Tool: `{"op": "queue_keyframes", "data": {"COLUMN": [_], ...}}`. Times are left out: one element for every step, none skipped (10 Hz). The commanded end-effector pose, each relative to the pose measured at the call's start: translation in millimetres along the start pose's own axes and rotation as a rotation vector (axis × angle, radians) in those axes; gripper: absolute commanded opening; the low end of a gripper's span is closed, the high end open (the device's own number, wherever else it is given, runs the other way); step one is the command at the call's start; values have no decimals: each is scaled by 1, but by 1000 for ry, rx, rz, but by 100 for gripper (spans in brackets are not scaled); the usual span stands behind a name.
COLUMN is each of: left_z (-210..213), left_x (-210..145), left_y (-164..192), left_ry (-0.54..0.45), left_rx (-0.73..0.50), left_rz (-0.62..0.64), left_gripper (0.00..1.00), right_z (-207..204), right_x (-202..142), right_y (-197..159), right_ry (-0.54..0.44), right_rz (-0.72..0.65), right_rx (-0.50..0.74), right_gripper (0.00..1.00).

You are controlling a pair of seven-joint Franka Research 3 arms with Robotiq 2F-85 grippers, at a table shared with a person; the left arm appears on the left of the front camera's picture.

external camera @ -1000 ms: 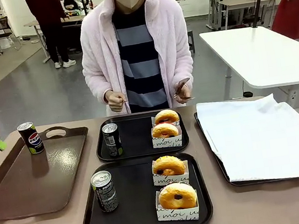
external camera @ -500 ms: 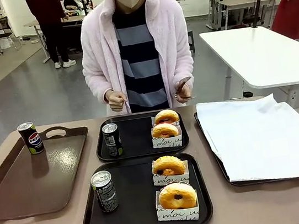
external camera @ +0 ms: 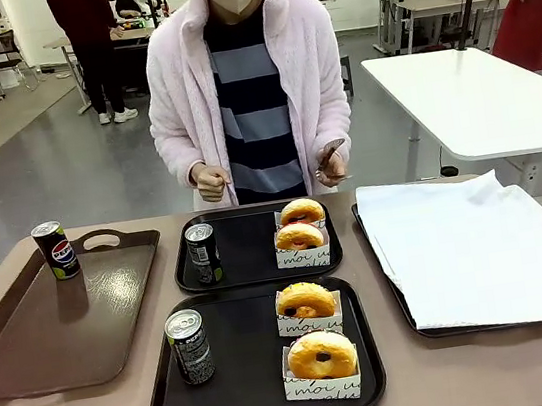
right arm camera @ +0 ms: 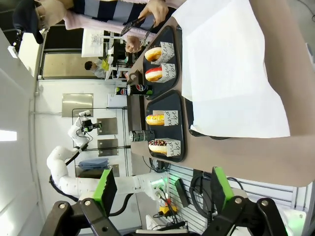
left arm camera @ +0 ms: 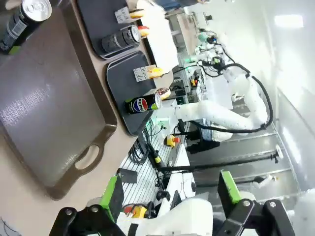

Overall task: Set up donuts and drinks on trays.
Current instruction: Pick up one Pepsi coke from the Handle tray and place it on the Flat Tray without a Pepsi coke.

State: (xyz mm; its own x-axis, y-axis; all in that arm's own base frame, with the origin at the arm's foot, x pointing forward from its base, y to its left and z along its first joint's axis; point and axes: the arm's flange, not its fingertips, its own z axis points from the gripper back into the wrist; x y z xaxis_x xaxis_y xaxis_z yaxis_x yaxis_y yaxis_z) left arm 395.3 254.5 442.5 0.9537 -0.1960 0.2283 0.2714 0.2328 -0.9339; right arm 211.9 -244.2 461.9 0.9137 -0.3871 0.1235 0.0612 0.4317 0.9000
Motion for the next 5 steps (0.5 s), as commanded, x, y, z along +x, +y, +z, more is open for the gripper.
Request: {"op": "queue_keyframes", "data": {"left_z": [38, 42, 42, 39, 38], "left_x": [-1, -10, -21, -27, -31], "left_y": [21, 28, 30, 27, 22], "left_ry": [-4, -6, 1, 13, 10], "left_rx": [-37, -51, -62, -53, -24], "left_rz": [20, 39, 59, 67, 72], "left_gripper": [100, 100, 100, 100, 100], "right_z": [-1, -1, -1, -1, -1], "right_x": [1, 1, 1, 1, 1], "right_y": [1, 1, 1, 1, 1], "right_ry": [-12, -12, -12, -12, -12], "right_rz": [15, 15, 15, 15, 15], "right_rx": [26, 26, 26, 26, 26], "right_gripper": [100, 100, 100, 100, 100]}}
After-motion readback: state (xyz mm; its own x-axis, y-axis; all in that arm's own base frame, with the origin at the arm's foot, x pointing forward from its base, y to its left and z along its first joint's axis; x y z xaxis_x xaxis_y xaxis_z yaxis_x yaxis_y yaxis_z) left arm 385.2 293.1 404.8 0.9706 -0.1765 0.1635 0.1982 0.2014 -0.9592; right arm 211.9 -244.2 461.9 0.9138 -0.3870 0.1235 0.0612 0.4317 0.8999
